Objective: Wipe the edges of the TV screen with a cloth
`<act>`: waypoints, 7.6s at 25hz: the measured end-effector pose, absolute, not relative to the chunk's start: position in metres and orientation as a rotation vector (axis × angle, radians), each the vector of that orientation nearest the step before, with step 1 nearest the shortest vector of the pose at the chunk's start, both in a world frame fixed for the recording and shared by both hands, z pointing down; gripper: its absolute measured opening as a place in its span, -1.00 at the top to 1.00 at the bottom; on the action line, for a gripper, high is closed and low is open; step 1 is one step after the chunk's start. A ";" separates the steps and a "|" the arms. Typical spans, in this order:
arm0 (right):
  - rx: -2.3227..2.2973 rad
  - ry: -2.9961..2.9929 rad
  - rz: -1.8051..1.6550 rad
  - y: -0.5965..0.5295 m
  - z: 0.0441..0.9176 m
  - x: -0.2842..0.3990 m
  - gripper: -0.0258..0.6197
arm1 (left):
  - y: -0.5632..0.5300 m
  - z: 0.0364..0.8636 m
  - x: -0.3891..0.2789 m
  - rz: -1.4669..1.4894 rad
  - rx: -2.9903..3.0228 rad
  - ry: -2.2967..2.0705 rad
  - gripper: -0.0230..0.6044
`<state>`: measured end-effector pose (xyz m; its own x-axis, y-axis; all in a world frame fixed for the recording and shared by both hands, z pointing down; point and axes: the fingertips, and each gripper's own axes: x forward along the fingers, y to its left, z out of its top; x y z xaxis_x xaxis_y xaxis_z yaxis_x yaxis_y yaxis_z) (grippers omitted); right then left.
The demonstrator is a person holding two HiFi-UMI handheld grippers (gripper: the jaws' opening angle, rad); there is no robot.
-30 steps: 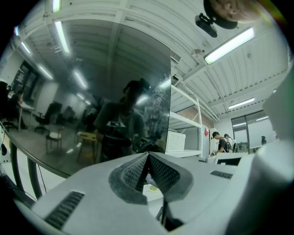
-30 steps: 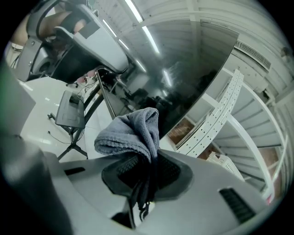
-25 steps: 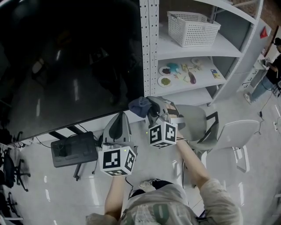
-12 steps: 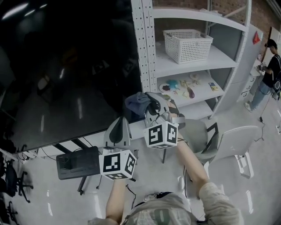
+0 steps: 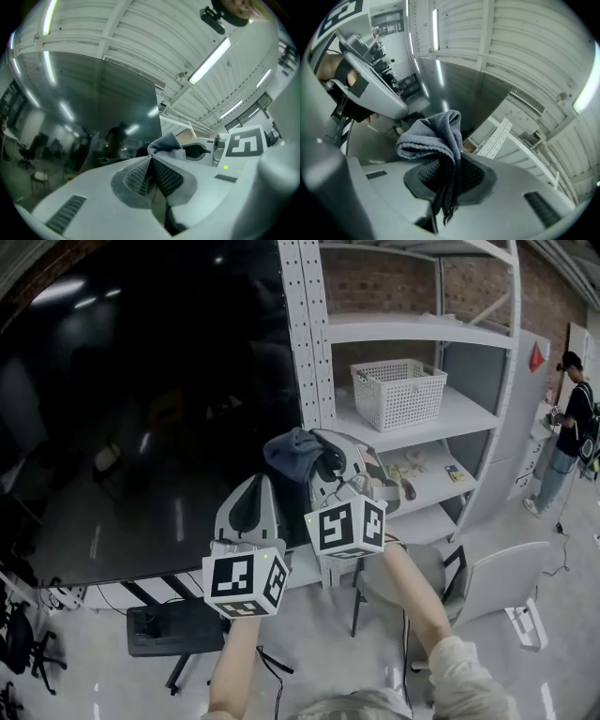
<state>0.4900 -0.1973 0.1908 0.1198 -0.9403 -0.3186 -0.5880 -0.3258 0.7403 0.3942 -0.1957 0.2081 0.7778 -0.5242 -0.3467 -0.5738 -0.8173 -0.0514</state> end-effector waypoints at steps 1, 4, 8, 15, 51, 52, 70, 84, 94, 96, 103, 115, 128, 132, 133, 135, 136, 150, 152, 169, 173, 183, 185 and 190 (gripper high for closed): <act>1.968 -1.459 -1.112 -0.196 0.176 0.489 0.72 | -0.196 0.194 0.397 0.497 -2.808 0.862 0.88; 1.960 -1.412 -1.195 -0.192 0.134 0.485 0.72 | -0.195 0.156 0.402 0.566 -2.811 0.833 0.88; 1.958 -1.390 -1.233 -0.188 0.087 0.484 0.72 | -0.188 0.116 0.411 0.623 -2.824 0.795 0.88; 1.977 -1.396 -1.316 -0.186 0.012 0.482 0.72 | -0.191 0.042 0.406 0.710 -2.767 0.778 0.88; 2.328 -1.620 -1.025 -0.138 -0.210 0.469 0.72 | -0.180 -0.119 0.368 0.817 -2.579 0.731 0.88; 2.338 -1.591 -1.013 -0.139 -0.211 0.468 0.72 | -0.180 -0.119 0.365 0.818 -2.580 0.732 0.88; 2.451 -1.440 -0.910 -0.183 -0.199 0.422 0.72 | -0.216 -0.109 0.266 0.828 -2.543 0.889 0.88; 2.126 -1.392 -1.213 -0.264 -0.203 0.243 0.72 | -0.255 -0.097 0.103 0.815 -2.401 1.148 0.88; 1.991 -1.356 -1.331 -0.319 -0.197 0.116 0.72 | -0.286 -0.092 -0.038 0.800 -2.274 1.406 0.88; 1.963 -1.346 -1.357 -0.328 -0.193 0.095 0.72 | -0.290 -0.091 -0.057 0.795 -2.252 1.439 0.88; 1.920 -1.355 -1.406 -0.359 -0.193 0.028 0.72 | -0.304 -0.095 -0.115 0.766 -2.201 1.494 0.88; 1.897 -1.274 -1.479 -0.394 -0.198 -0.027 0.72 | -0.338 -0.128 -0.175 0.774 -2.099 1.456 0.88; 1.881 -1.239 -1.558 -0.399 -0.197 -0.081 0.73 | -0.374 -0.146 -0.208 0.782 -2.110 1.372 0.88; 1.862 -1.211 -1.580 -0.399 -0.198 -0.071 0.73 | -0.380 -0.147 -0.193 0.804 -2.140 1.370 0.88; 1.858 -1.198 -1.585 -0.401 -0.197 -0.072 0.73 | -0.382 -0.147 -0.194 0.810 -2.141 1.368 0.88; 1.859 -1.164 -1.589 -0.407 -0.195 -0.086 0.73 | -0.390 -0.148 -0.210 0.829 -2.138 1.358 0.88; 1.862 -1.146 -1.589 -0.410 -0.194 -0.095 0.73 | -0.395 -0.148 -0.222 0.838 -2.139 1.356 0.88; 1.821 -1.012 -1.623 -0.456 -0.187 -0.212 0.73 | -0.449 -0.138 -0.330 0.820 -2.195 1.319 0.88; 1.821 -0.960 -1.624 -0.467 -0.188 -0.231 0.73 | -0.458 -0.140 -0.352 0.825 -2.209 1.306 0.88; 1.821 -0.848 -1.580 -0.538 -0.188 -0.388 0.73 | -0.544 -0.128 -0.513 0.797 -2.308 1.256 0.88; 1.815 -0.837 -1.583 -0.549 -0.187 -0.421 0.73 | -0.552 -0.122 -0.547 0.793 -2.298 1.277 0.88; 1.777 -0.845 -1.684 -0.589 -0.185 -0.508 0.73 | -0.584 -0.095 -0.630 0.742 -2.252 1.399 0.88; 1.757 -0.851 -1.705 -0.600 -0.185 -0.530 0.73 | -0.594 -0.092 -0.644 0.726 -2.243 1.417 0.88; 1.764 -0.862 -1.725 -0.620 -0.187 -0.577 0.73 | -0.611 -0.090 -0.687 0.738 -2.197 1.428 0.88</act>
<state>-0.5774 -0.6200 -0.1869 -0.0146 -0.7477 -0.6639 -0.0826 -0.6608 0.7460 -0.6872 -0.6114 -0.0901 0.3330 -0.6993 -0.6325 -0.9204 -0.3869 -0.0569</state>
